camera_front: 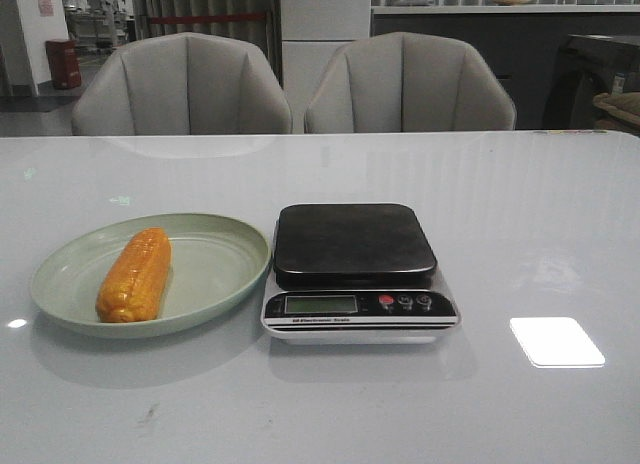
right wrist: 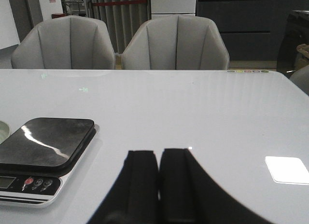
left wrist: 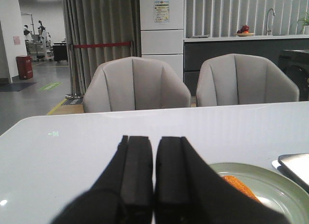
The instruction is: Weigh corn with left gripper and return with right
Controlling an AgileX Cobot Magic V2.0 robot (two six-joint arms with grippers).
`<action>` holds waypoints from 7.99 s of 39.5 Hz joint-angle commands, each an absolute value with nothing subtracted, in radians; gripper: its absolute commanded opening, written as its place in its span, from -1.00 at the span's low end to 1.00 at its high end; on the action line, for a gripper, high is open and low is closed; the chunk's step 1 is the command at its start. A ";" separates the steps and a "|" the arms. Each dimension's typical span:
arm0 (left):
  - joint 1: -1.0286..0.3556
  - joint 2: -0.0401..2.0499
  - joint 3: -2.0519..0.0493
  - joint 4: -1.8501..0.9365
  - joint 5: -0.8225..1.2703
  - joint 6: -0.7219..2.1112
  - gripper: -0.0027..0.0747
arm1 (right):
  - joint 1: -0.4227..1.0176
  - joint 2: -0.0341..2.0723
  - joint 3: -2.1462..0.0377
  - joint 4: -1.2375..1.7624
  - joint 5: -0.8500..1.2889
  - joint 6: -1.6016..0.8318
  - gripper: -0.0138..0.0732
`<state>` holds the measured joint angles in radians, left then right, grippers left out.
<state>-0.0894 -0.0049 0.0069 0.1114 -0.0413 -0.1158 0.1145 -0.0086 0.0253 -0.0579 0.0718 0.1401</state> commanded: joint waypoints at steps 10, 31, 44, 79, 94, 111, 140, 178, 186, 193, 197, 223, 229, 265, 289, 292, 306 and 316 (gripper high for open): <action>-0.096 -0.026 0.039 0.109 -0.117 -0.119 -0.64 | 0.109 -0.029 0.036 -0.069 -0.013 0.132 -0.34; -0.096 -0.026 0.039 0.109 -0.117 -0.119 -0.64 | 0.109 -0.029 0.036 -0.069 -0.013 0.132 -0.34; -0.090 -0.024 0.025 0.109 -0.185 -0.119 -0.64 | 0.109 -0.029 0.036 -0.069 -0.013 0.132 -0.34; -0.090 0.378 -0.429 -0.006 0.273 -0.119 -0.64 | 0.109 -0.029 0.036 -0.069 -0.013 0.132 -0.34; -0.090 0.388 -0.429 -0.006 0.238 -0.119 -0.64 | 0.109 -0.029 0.036 -0.069 -0.013 0.132 -0.34; -0.215 0.501 -0.449 0.040 0.302 -0.119 0.66 | 0.109 -0.029 0.036 -0.069 -0.013 0.132 -0.34; -0.363 1.144 -0.701 -0.082 0.262 -0.121 0.70 | 0.109 -0.029 0.036 -0.069 -0.013 0.132 -0.34; -0.402 1.747 -1.087 -0.248 0.564 -0.117 0.41 | 0.109 -0.029 0.036 -0.069 -0.013 0.132 -0.34; -0.431 1.777 -1.157 -0.254 0.590 -0.117 -0.25 | 0.109 -0.029 0.036 -0.069 -0.013 0.132 -0.34; -0.446 1.777 -1.242 -0.254 0.625 -0.117 -0.63 | 0.109 -0.029 0.036 -0.069 -0.013 0.132 -0.34; -0.474 1.775 -1.307 -0.254 0.629 -0.117 -0.64 | 0.109 -0.029 0.036 -0.069 -0.013 0.132 -0.34; -0.651 1.932 -1.480 -0.381 0.546 -0.117 -0.25 | 0.109 -0.029 0.036 -0.069 -0.013 0.132 -0.34; -0.651 1.939 -1.480 -0.383 0.530 -0.117 0.34 | 0.109 -0.029 0.036 -0.069 -0.013 0.132 -0.34; -0.651 1.277 -1.075 -0.169 0.496 -0.117 0.39 | 0.109 -0.029 0.036 -0.069 -0.013 0.132 -0.34; -0.651 0.420 -0.594 -0.033 0.522 -0.117 0.35 | 0.109 -0.029 0.036 -0.069 -0.013 0.132 -0.34; -0.651 0.326 -0.550 -0.007 0.522 -0.117 0.27 | 0.109 -0.029 0.036 -0.069 -0.013 0.132 -0.34; -0.651 0.056 -0.433 0.053 0.507 -0.117 -0.66 | 0.109 -0.029 0.036 -0.069 -0.074 0.132 -0.34; -0.651 0.056 -0.429 0.065 0.509 -0.117 -0.64 | 0.109 -0.010 -0.033 -0.069 -0.145 0.132 -0.34</action>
